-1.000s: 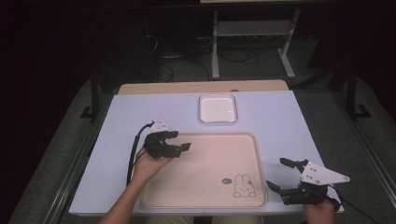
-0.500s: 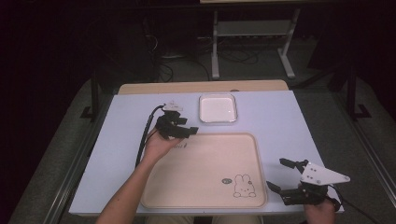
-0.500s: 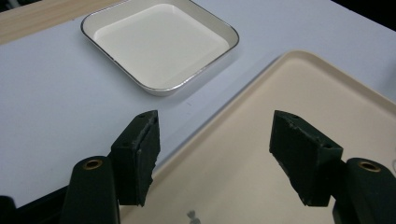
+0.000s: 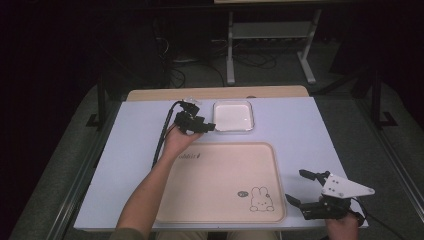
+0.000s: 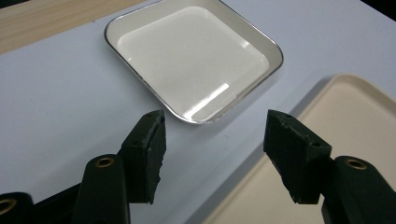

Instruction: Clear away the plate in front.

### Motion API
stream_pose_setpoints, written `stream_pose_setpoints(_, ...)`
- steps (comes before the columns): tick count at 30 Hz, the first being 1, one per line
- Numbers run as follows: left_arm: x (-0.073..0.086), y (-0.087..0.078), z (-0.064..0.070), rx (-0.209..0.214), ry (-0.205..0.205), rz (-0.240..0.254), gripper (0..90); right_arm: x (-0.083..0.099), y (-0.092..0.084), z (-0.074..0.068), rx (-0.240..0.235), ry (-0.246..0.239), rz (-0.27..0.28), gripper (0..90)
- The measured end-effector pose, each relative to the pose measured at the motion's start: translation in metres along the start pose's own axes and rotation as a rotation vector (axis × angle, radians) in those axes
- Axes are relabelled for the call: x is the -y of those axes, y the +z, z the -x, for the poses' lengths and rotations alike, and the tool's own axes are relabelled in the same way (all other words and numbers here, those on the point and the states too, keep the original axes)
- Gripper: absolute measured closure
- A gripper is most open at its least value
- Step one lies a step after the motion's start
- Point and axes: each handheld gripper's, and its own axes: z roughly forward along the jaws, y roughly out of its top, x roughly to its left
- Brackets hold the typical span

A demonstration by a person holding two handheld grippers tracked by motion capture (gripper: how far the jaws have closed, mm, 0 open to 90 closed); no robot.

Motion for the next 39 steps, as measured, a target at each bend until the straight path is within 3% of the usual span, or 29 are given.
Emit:
stream_pose_setpoints(9,-0.027,0.023,-0.010,-0.029,-0.039,-0.041,42.2,0.000,-0.001,0.001,-0.003,0.000,0.008,13.0)
stream_pose_setpoints(14,-0.035,0.040,-0.014,-0.082,-0.057,-0.086,44.8,0.000,-0.001,0.001,-0.009,-0.004,0.008,13.1)
stream_pose_setpoints(19,-0.033,0.051,-0.022,-0.124,-0.114,-0.104,47.4,0.000,-0.002,0.000,-0.012,-0.004,0.010,13.1)
stream_pose_setpoints(30,-0.024,0.066,-0.032,-0.135,-0.229,-0.120,63.0,0.000,-0.004,0.001,-0.011,0.001,0.020,13.1)
stream_pose_setpoints(33,-0.023,0.070,-0.032,-0.122,-0.232,-0.132,66.8,0.000,-0.004,0.002,-0.010,0.002,0.022,13.1)
stream_pose_setpoints(35,-0.022,0.072,-0.031,-0.136,-0.223,-0.141,69.8,0.000,-0.004,0.002,-0.009,0.002,0.023,13.0)
stream_pose_setpoints(39,-0.020,0.077,-0.032,-0.123,-0.245,-0.138,74.7,0.001,-0.005,0.003,-0.007,0.007,0.027,13.0)
